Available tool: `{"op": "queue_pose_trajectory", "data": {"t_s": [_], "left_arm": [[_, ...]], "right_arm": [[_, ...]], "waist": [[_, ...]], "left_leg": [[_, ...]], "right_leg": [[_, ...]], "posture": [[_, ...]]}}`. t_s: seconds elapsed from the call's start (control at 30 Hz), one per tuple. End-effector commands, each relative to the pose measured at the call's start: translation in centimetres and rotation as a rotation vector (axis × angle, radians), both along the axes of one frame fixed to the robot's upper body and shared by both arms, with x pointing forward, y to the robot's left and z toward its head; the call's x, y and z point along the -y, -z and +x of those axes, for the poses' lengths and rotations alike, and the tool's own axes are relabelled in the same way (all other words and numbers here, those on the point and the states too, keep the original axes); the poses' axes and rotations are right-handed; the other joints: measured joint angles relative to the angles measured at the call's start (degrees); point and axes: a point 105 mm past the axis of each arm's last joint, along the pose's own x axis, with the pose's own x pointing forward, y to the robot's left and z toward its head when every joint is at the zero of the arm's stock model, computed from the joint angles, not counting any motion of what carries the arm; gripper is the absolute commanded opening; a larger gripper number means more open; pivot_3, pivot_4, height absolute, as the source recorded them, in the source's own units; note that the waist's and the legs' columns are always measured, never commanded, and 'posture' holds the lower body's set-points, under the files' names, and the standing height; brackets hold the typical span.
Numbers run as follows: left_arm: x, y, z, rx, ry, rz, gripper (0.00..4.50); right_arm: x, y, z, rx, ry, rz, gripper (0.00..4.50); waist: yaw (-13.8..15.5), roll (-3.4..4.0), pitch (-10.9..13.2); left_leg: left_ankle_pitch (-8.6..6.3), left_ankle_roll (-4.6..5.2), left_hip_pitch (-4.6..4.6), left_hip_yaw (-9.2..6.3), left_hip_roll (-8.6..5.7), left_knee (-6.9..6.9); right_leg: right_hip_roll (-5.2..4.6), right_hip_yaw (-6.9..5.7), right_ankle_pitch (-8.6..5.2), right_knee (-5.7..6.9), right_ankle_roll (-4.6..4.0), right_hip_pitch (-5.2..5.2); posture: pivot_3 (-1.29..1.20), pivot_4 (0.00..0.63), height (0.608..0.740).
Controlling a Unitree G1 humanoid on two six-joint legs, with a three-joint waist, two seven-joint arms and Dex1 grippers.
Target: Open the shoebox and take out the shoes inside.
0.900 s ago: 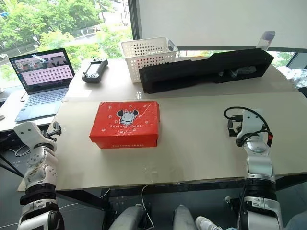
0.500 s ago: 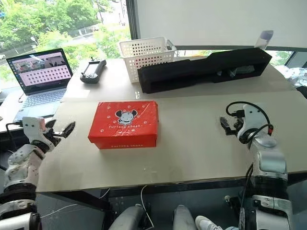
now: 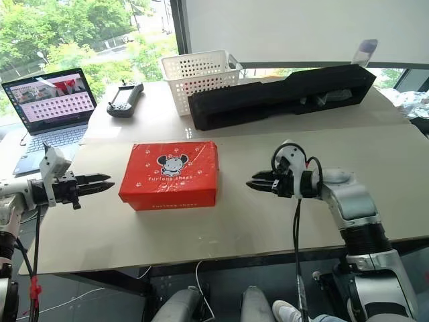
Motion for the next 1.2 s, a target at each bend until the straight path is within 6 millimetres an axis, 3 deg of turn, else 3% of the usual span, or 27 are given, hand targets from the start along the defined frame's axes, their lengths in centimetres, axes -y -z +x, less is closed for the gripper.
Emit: {"op": "queue_pose_trajectory", "data": {"t_s": [0.03,0.27,0.6,0.7,0.97,1.2], "left_arm": [[0.4,-0.4,0.3,0.039,0.026,0.043,0.00],[2.4,1.2,0.9,0.038,0.074,0.103,0.00],[9.1,1.7,2.0,0.077,0.265,0.089,0.00],[11.8,1.3,2.9,0.110,0.313,0.066,0.00],[17.7,1.0,5.9,0.170,0.378,0.048,0.00],[20.3,1.1,7.1,0.182,0.402,0.048,0.00]], "right_arm": [[-1.4,-0.2,0.6,0.044,-0.042,-0.027,0.01],[-3.7,0.6,1.9,0.056,-0.051,-0.058,0.01],[-7.2,0.4,3.0,0.096,-0.086,-0.060,0.01],[-6.3,0.1,3.7,0.105,-0.042,-0.056,0.01],[-0.7,0.6,5.0,0.110,0.103,-0.151,0.01],[1.8,1.1,4.3,0.085,0.144,-0.179,0.01]], "waist": [[0.1,0.00,0.0],[0.0,0.00,0.0],[0.7,0.01,0.0],[1.3,0.00,0.0],[2.7,-0.02,0.0],[2.4,-0.05,0.0]], "left_leg": [[0.00,0.00,-0.01,-0.02,0.00,0.00],[0.00,-0.05,0.06,-0.03,0.04,0.04],[0.03,-0.09,0.10,-0.10,0.01,0.18],[0.03,-0.10,0.15,-0.10,0.01,0.20],[0.04,-0.10,0.10,-0.07,-0.05,0.29],[0.06,-0.10,0.07,-0.04,-0.03,0.33]], "right_leg": [[0.02,0.00,0.01,0.02,-0.01,-0.01],[0.09,0.02,-0.04,0.06,0.34,0.04],[0.33,0.05,0.23,0.05,0.03,-0.02],[0.37,0.09,0.24,0.06,0.05,0.03],[0.37,0.09,0.30,-0.01,0.14,0.16],[0.39,0.10,0.22,0.04,0.27,0.25]], "posture": [[0.00,0.150,0.738],[0.00,0.150,0.738],[0.00,0.150,0.738],[0.00,0.150,0.738],[0.00,0.150,0.738],[0.00,0.150,0.738]]}}
